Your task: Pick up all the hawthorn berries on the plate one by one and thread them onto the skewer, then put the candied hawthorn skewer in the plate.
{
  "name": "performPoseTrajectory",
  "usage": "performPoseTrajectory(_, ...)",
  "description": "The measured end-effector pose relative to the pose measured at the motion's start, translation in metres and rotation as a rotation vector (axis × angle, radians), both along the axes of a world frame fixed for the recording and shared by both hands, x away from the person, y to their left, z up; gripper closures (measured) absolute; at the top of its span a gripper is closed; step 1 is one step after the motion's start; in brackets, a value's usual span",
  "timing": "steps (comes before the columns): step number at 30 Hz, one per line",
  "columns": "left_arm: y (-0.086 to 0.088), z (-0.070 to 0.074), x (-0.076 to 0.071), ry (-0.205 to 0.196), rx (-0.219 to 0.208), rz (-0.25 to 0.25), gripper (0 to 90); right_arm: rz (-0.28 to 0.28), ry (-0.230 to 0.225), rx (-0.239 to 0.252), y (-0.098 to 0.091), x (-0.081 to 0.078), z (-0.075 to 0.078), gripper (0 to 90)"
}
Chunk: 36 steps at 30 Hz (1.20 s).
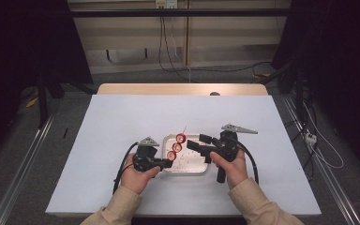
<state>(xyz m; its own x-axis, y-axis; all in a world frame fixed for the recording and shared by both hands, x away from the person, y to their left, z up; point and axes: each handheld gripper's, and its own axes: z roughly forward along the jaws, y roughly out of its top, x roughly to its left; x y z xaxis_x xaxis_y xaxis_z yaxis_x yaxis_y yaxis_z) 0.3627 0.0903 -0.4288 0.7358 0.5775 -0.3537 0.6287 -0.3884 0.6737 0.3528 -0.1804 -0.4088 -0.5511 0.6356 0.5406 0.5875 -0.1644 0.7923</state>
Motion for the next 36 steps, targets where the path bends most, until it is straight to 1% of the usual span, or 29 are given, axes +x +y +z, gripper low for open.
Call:
performPoseTrajectory(1, 0.000, 0.000, 0.001, 0.005, -0.002, 0.006, 88.9, 0.001, 0.000, 0.001, 0.000, 0.000, 0.000, 18.8)
performPoseTrajectory(2, -0.001, 0.000, 0.002, 0.008, -0.003, 0.008, 88.8, 0.005, 0.001, -0.009, -0.001, 0.000, -0.001, 18.6)
performPoseTrajectory(3, -0.001, 0.000, 0.003, 0.014, 0.009, 0.004, 88.8, 0.002, -0.004, -0.017, -0.002, -0.001, -0.001, 18.5)
performPoseTrajectory(6, -0.002, -0.002, 0.005, 0.021, 0.015, 0.014, 88.8, 0.000, -0.012, -0.015, -0.004, -0.002, -0.001, 18.1)
performPoseTrajectory(8, -0.003, -0.002, 0.007, 0.019, 0.006, 0.017, 88.8, -0.008, -0.016, -0.019, -0.006, -0.003, -0.001, 18.1)
performPoseTrajectory(9, -0.004, -0.002, 0.007, 0.020, 0.007, 0.023, 88.6, -0.009, -0.015, -0.019, -0.007, -0.003, -0.001, 17.8)
performPoseTrajectory(10, -0.004, -0.001, 0.007, 0.025, 0.017, 0.021, 88.6, -0.012, -0.016, -0.018, -0.008, -0.004, -0.001, 17.7)
performPoseTrajectory(11, -0.005, -0.002, 0.008, 0.025, 0.012, 0.024, 88.6, -0.012, -0.019, -0.017, -0.008, -0.004, -0.001, 17.8)
performPoseTrajectory(12, -0.005, -0.002, 0.008, 0.027, 0.017, 0.023, 88.5, -0.011, -0.020, -0.020, -0.009, -0.005, -0.001, 17.7)
performPoseTrajectory(14, -0.007, -0.003, 0.010, 0.029, 0.015, 0.027, 87.9, -0.017, -0.031, -0.018, -0.011, -0.006, 0.000, 17.6)
performPoseTrajectory(16, -0.008, -0.005, 0.012, 0.033, 0.021, 0.034, 87.1, -0.022, -0.033, -0.025, -0.013, -0.006, 0.000, 17.1)
performPoseTrajectory(21, -0.012, -0.008, 0.015, 0.041, 0.038, 0.029, 86.9, -0.027, -0.029, -0.021, -0.015, -0.007, -0.001, 17.1)
performPoseTrajectory(22, -0.012, -0.009, 0.015, 0.040, 0.040, 0.033, 86.9, -0.029, -0.029, -0.020, -0.015, -0.007, -0.001, 17.1)
performPoseTrajectory(24, -0.015, -0.009, 0.016, 0.038, 0.060, 0.031, 86.7, -0.025, -0.029, -0.018, -0.015, -0.007, -0.001, 17.2)
performPoseTrajectory(26, -0.016, -0.009, 0.016, 0.033, 0.068, 0.031, 86.0, -0.026, -0.031, -0.019, -0.016, -0.007, -0.001, 17.2)
performPoseTrajectory(27, -0.017, -0.009, 0.016, 0.030, 0.079, 0.035, 85.6, -0.023, -0.028, -0.019, -0.016, -0.007, -0.001, 17.2)
performPoseTrajectory(29, -0.019, -0.010, 0.017, 0.019, 0.097, 0.023, 85.0, -0.023, -0.027, -0.021, -0.015, -0.007, -0.002, 17.3)
performPoseTrajectory(31, -0.021, -0.011, 0.017, 0.017, 0.102, 0.028, 83.6, -0.020, -0.026, -0.022, -0.014, -0.007, -0.002, 17.5)
performPoseTrajectory(32, -0.021, -0.011, 0.016, 0.008, 0.100, 0.025, 81.7, -0.020, -0.027, -0.022, -0.014, -0.007, -0.002, 17.6)
performPoseTrajectory(34, -0.021, -0.009, 0.016, 0.010, 0.082, 0.017, 79.5, -0.017, -0.029, -0.023, -0.014, -0.007, -0.001, 17.6)
performPoseTrajectory(36, -0.020, -0.007, 0.014, -0.004, 0.084, 0.020, 76.1, -0.018, -0.031, -0.030, -0.014, -0.007, -0.001, 17.6)
